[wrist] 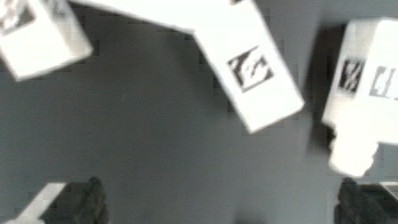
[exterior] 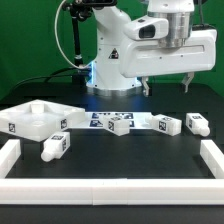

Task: Assemble one leg

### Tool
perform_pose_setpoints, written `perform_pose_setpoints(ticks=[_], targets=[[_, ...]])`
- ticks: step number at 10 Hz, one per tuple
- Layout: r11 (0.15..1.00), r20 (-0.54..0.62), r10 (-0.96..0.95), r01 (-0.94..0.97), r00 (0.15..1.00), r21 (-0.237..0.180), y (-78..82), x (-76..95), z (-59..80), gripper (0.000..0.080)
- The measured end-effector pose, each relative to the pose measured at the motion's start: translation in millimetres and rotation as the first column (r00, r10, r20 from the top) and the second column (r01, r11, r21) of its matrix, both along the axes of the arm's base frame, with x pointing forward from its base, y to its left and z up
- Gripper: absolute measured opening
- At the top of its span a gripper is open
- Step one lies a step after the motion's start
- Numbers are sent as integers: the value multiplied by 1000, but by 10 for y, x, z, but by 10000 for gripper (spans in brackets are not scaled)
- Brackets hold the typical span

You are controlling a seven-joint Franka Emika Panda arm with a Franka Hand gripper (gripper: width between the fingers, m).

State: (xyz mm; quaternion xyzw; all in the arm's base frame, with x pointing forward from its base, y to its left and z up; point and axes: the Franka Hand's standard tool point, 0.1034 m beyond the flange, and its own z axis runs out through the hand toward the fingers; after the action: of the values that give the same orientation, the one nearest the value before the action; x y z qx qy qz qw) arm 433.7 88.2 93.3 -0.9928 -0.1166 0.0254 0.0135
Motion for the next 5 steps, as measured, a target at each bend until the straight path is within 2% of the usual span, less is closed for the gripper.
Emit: perform_pose_setpoints(ticks=[4,5], targets=[[1000,-5,10,-10,1000,-1,-18,-36,-24,649],[999,-17,41,-41,999,-2,-144,-93,-72,649]])
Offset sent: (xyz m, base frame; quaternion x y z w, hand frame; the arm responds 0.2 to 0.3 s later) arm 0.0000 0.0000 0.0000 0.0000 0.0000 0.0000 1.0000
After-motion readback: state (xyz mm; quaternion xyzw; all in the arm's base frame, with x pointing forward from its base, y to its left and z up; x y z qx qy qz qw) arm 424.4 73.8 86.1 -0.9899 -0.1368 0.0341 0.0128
